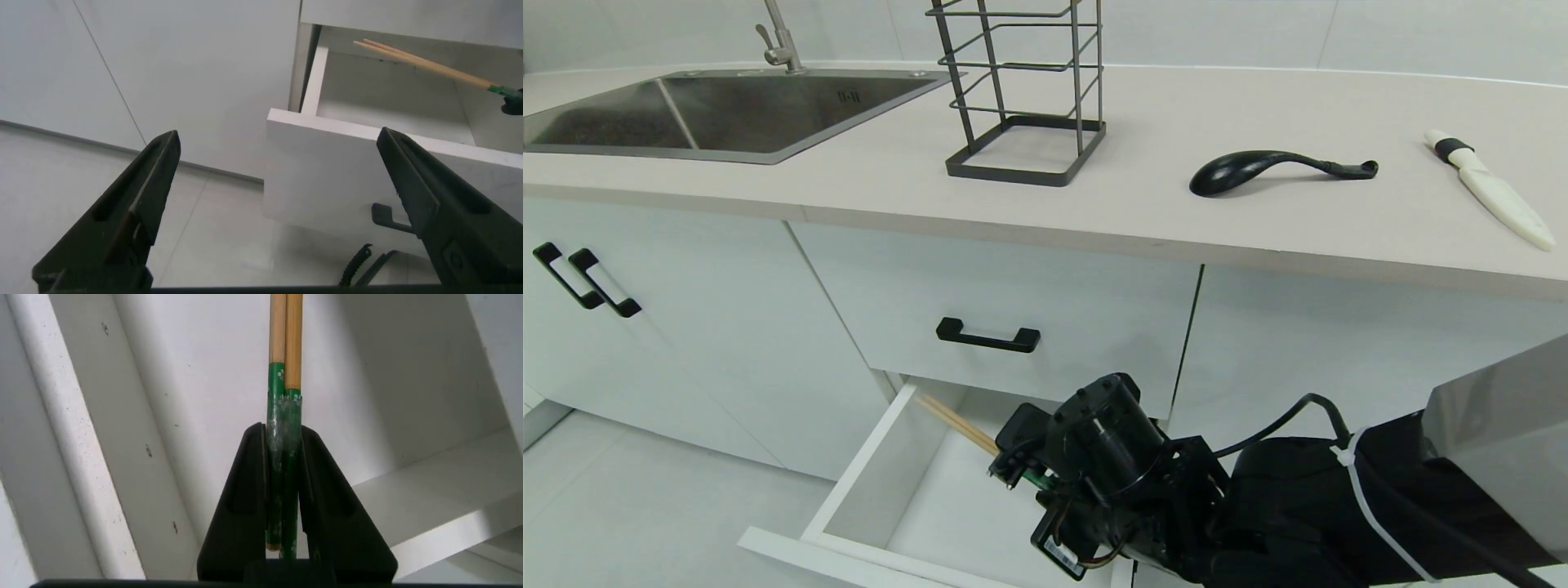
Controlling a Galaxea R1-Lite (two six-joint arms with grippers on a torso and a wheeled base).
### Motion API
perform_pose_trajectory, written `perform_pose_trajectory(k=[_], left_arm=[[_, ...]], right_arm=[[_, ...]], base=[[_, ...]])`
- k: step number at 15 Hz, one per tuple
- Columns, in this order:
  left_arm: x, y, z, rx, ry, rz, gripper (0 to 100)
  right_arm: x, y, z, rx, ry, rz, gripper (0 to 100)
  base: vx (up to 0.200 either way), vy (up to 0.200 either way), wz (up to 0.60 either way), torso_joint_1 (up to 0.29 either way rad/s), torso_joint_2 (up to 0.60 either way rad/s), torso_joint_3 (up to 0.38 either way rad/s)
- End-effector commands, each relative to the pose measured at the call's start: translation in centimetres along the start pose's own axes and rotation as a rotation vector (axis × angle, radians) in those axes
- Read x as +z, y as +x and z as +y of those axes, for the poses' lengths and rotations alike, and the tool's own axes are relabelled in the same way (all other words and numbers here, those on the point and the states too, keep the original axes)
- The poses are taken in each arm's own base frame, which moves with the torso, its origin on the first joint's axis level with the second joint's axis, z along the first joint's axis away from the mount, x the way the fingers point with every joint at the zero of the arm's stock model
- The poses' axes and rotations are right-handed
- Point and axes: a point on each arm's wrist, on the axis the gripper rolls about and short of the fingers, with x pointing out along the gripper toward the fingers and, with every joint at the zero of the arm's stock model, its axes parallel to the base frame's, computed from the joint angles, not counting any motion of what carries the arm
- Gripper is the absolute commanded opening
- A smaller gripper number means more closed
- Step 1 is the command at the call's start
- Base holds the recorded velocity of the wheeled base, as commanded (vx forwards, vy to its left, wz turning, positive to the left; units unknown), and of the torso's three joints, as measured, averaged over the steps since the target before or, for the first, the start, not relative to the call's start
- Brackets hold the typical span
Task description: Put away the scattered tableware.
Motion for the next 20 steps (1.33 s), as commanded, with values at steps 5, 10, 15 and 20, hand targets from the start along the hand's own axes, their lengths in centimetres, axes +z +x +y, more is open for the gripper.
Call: perform_pose_trajectory(k=[5,10,15,20], left_arm=[[0.0,0.0,0.0,0.001,-0.001,0.000,100],[0.0,0.0,0.0,0.001,-0.001,0.000,100],[0.0,0.0,0.0,0.001,-0.001,0.000,100],[0.0,0.0,0.0,0.001,-0.001,0.000,100]], right_arm=[[-1.3,2.2,0.0,-0.021,0.014,0.051,0],[-0.9,5.7,0.3,-0.087,0.035,0.025,0],[-0.8,6.0,-0.1,-0.103,0.054,0.041,0],[-0.8,7.2,-0.7,-0.123,0.088,0.070,0]], base=[[0.000,0.000,0.00,0.000,0.00,0.000],[0.000,0.000,0.00,0.000,0.00,0.000],[0.000,0.000,0.00,0.000,0.00,0.000],[0.000,0.000,0.00,0.000,0.00,0.000]])
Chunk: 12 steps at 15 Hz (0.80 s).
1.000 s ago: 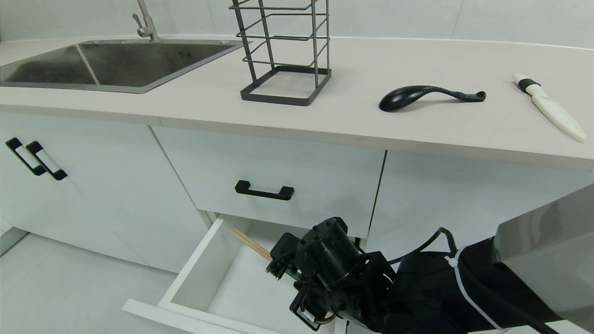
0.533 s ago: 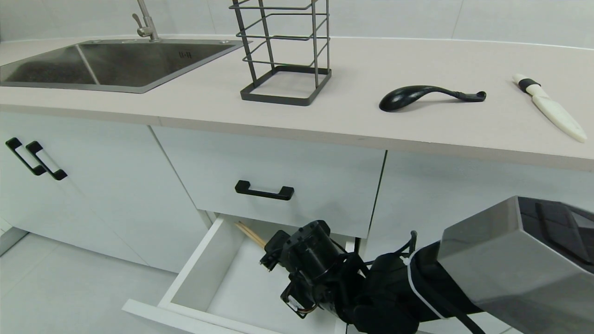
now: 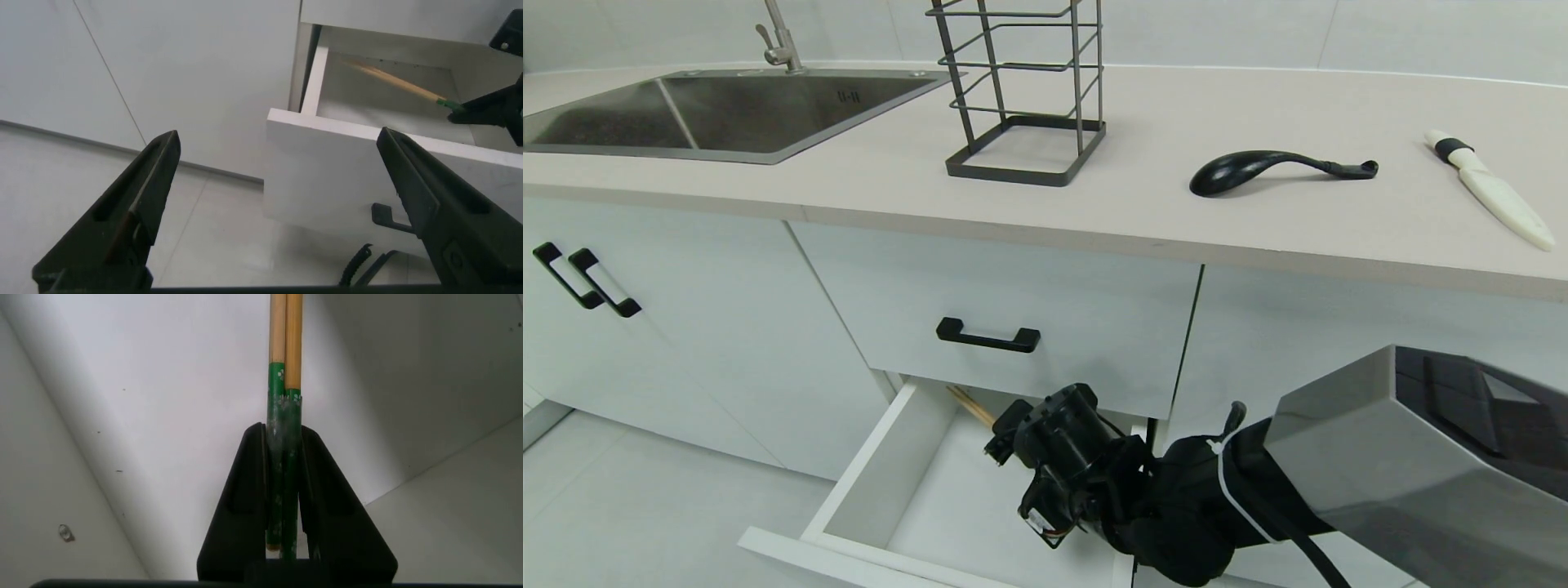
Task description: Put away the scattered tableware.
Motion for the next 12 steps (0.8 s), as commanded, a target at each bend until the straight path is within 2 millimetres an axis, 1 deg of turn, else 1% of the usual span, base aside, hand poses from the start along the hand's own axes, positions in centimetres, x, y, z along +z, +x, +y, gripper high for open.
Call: perform_pose_trajectory(k=[1,12], left_arm=[[0.0,0.0,0.0,0.001,0.000,0.000,100],[0.0,0.0,0.0,0.001,0.000,0.000,100]], right_arm=[[0.1,0.7,-0.2,-0.020,0.015,0.011,0],[-0.9,3.5,0.4,-0.051,0.036,0.051,0]], base=[[0.000,0.000,0.00,0.000,0.00,0.000],[0.000,0.000,0.00,0.000,0.00,0.000]])
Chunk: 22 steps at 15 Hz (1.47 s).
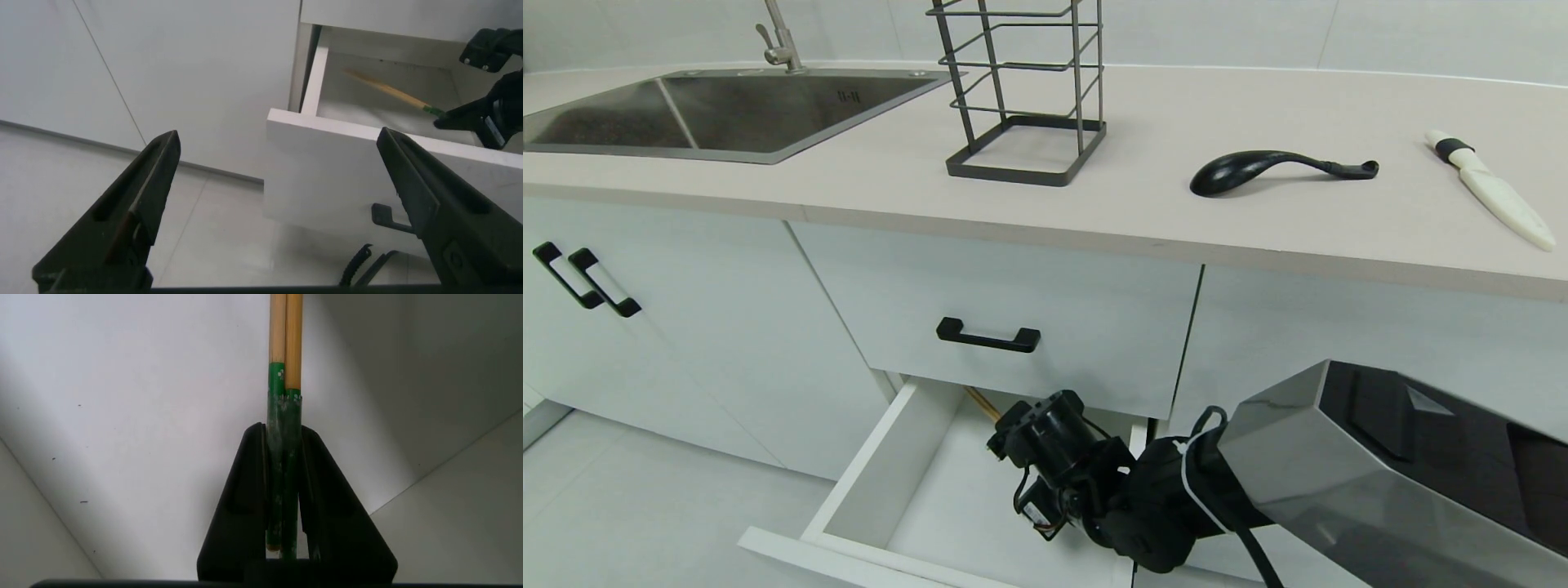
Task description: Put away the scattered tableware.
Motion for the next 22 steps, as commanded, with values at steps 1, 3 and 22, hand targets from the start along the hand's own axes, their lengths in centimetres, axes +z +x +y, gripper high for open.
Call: perform_pose_trajectory(k=[1,3,22], left_arm=[[0.0,0.0,0.0,0.001,-0.001,0.000,100],[0.0,0.0,0.0,0.001,-0.001,0.000,100],[0.0,0.0,0.0,0.001,0.001,0.000,100]], right_arm=[[-0.4,0.7,0.3,-0.001,-0.006,0.010,0],[-0.4,1.0,0.4,-0.004,-0.006,0.010,0],[4.5,-12.3,2.0,0.166,-0.028,-0.228,100]], base=[[0.000,0.000,0.00,0.000,0.00,0.000],[0.000,0.000,0.00,0.000,0.00,0.000],[0.000,0.000,0.00,0.000,0.00,0.000]])
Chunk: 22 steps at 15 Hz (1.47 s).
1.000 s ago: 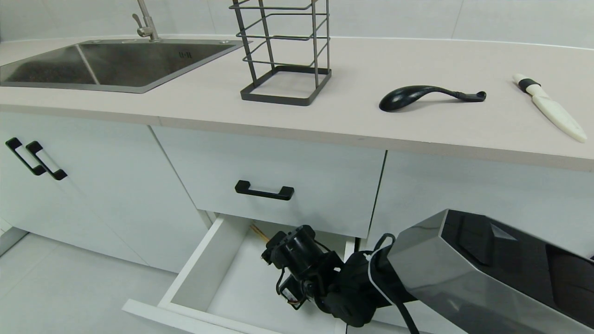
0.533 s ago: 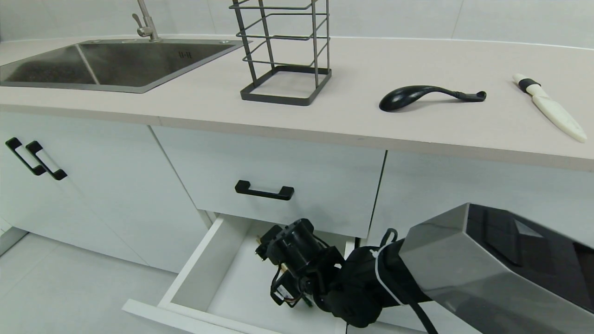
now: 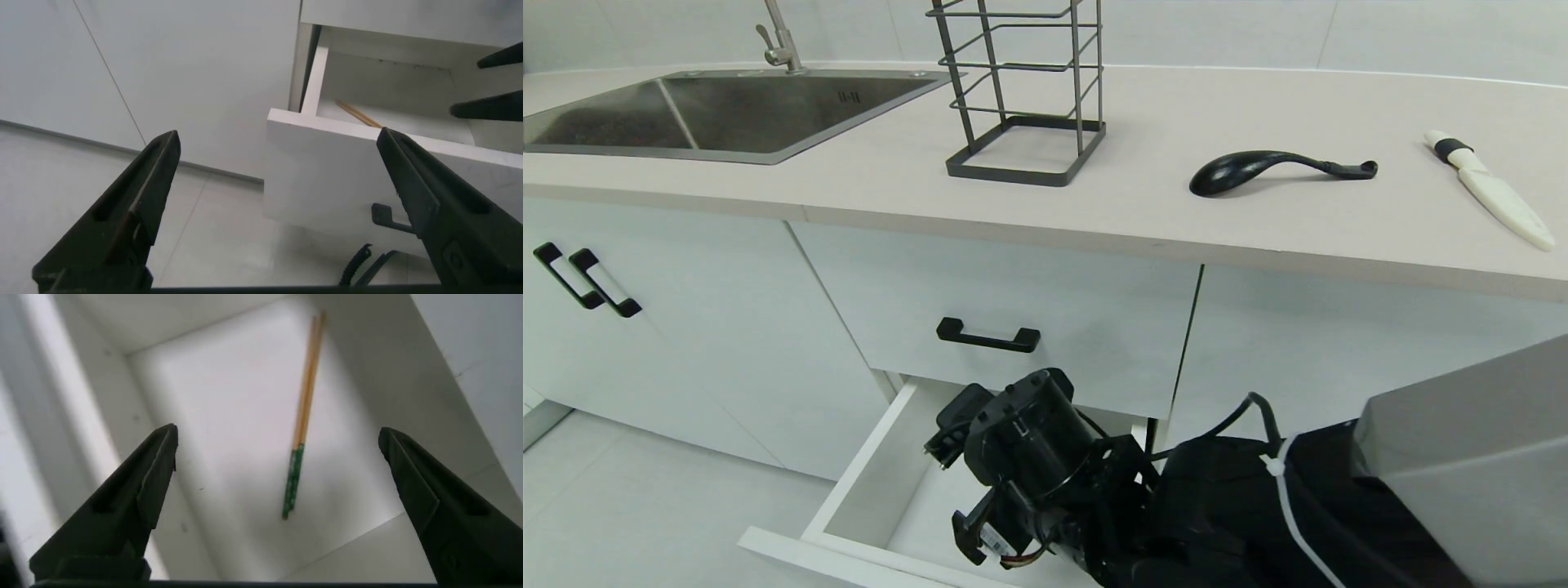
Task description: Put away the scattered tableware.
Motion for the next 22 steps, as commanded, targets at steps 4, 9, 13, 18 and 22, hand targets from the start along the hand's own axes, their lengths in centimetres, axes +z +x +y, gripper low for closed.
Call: perform_pose_trajectory(k=[4,9,13,18,22], left_arm=[[0.0,0.0,0.0,0.001,-0.001,0.000,100],[0.0,0.0,0.0,0.001,-0.001,0.000,100],[0.0,0.0,0.0,0.001,-0.001,0.000,100],[0.0,0.0,0.0,0.001,-0.001,0.000,100],[0.0,0.0,0.0,0.001,-0.001,0.000,100]], right_arm=[[-2.9,-5.8,-0.5,0.175,0.002,-0.173,100],[-4.8,-9.8,-3.0,0.348,-0.090,-0.312,100],[-6.9,-14.9,-4.7,0.395,-0.088,-0.370,100],[-8.1,-17.3,-7.1,0.319,-0.103,-0.403,100],[-7.7,-16.1,-9.1,0.240,-0.067,-0.387,100]], base=[[0.000,0.000,0.00,0.000,0.00,0.000],[0.000,0.000,0.00,0.000,0.00,0.000],[0.000,0.000,0.00,0.000,0.00,0.000],[0.000,0.000,0.00,0.000,0.00,0.000],[0.000,0.000,0.00,0.000,0.00,0.000]])
